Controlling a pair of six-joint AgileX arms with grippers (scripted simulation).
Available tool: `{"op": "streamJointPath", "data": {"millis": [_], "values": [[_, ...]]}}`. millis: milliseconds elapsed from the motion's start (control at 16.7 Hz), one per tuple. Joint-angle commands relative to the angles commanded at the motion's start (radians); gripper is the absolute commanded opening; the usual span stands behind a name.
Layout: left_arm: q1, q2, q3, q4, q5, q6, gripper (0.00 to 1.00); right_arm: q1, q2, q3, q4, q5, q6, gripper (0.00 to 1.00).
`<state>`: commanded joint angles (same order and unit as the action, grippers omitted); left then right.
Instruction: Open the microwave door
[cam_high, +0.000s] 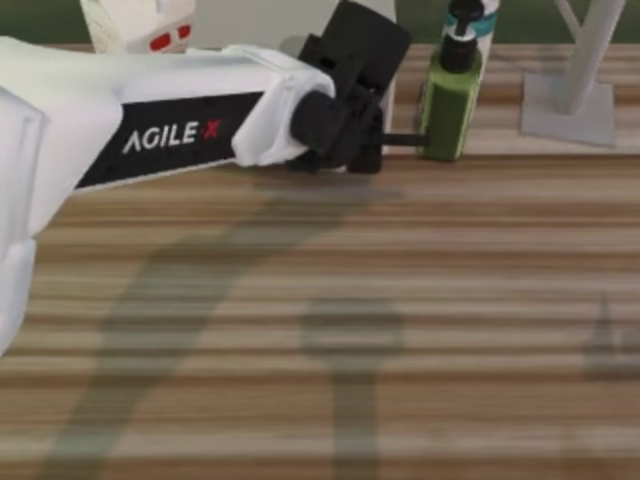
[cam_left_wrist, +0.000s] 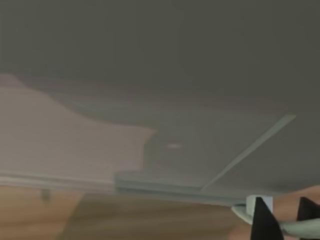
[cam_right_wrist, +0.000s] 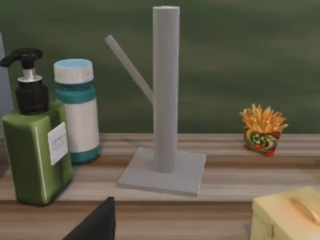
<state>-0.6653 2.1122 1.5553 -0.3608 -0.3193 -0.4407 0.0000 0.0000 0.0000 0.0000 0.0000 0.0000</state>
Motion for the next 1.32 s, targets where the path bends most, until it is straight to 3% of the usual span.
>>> {"op": "streamJointPath", "data": {"millis": [1320], "values": [[0.008, -0.021, -0.037, 0.021, 0.016, 0.028, 0.0, 0.0, 0.0, 0.0, 0.0, 0.0, 0.0, 1.0]]}}
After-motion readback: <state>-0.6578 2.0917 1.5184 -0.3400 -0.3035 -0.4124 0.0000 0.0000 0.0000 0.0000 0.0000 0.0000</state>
